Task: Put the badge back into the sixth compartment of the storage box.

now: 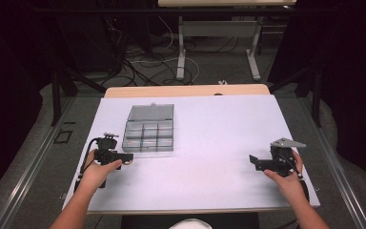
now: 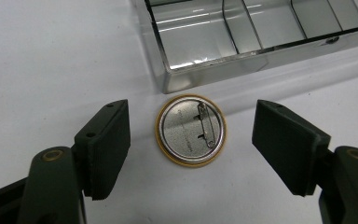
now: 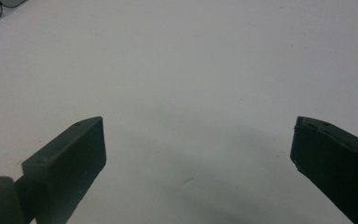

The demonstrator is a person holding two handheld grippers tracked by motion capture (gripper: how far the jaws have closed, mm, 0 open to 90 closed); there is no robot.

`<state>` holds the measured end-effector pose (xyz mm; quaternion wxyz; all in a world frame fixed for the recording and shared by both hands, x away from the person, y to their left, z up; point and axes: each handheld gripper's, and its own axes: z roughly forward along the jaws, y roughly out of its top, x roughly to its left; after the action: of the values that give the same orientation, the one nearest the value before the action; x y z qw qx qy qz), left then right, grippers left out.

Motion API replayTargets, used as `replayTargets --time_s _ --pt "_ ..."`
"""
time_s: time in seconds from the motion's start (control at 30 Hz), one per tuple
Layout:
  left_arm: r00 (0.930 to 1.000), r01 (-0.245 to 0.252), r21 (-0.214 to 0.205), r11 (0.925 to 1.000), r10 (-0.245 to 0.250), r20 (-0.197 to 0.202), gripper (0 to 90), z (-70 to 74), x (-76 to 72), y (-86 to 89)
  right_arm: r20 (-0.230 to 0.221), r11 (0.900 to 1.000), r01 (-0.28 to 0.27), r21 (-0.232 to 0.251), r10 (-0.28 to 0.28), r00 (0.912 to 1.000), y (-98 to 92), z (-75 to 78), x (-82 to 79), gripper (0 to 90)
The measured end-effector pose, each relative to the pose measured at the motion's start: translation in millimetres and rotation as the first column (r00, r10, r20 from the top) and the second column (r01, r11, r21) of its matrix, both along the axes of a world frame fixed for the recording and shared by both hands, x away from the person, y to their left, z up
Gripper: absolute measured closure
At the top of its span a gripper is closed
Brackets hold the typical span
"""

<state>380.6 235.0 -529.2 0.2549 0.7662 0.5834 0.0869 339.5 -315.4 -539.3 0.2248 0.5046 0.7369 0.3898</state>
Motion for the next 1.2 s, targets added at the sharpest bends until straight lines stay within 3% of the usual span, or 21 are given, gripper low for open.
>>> replayTargets --time_s 0.2,0.37,0.4,0.43,0.63,0.73,1.2 --pt "0.9996 -0.009 0.003 1.0 0.009 -0.027 30.4 -3.1 2.5 -3.3 -0.004 1.0 -0.001 0.009 0.001 1.0 0.4 -0.4 0.0 3.9" --pt "0.9998 -0.011 0.005 0.9999 0.011 -0.013 31.4 -6.6 3.5 -5.4 -0.006 0.9999 0.002 0.011 -0.002 1.0 0.0 -0.8 0.0 4.3" --pt "0.9995 -0.001 0.014 0.9999 0.002 -0.031 31.4 -5.6 3.9 -5.3 -0.006 0.9999 0.002 0.011 -0.002 1.0 0.0 -0.8 0.0 4.3" --pt "0.9999 -0.003 0.012 0.9999 0.003 -0.017 31.7 -7.7 4.0 -7.2 -0.002 1.0 -0.006 0.005 0.006 1.0 -1.3 -1.4 0.6 4.4" --pt "0.9998 0.011 0.04 0.9991 -0.011 -0.015 33.7 -9.0 4.1 -10.3 -0.006 0.9999 -0.003 0.01 0.003 1.0 -0.8 -1.8 0.8 4.7" --pt "0.9999 0.014 0.073 0.9973 -0.013 -0.009 35.1 -11.5 3.5 -12.6 -0.005 0.9999 -0.004 0.01 0.004 1.0 -0.8 -1.8 0.7 4.8" --pt "1.0 0.008 0.114 0.9935 -0.009 0.003 40.2 -12.8 1.3 -16.3 -0.011 0.9999 -0.003 0.01 0.003 0.9999 -1.1 -2.2 1.1 5.1"
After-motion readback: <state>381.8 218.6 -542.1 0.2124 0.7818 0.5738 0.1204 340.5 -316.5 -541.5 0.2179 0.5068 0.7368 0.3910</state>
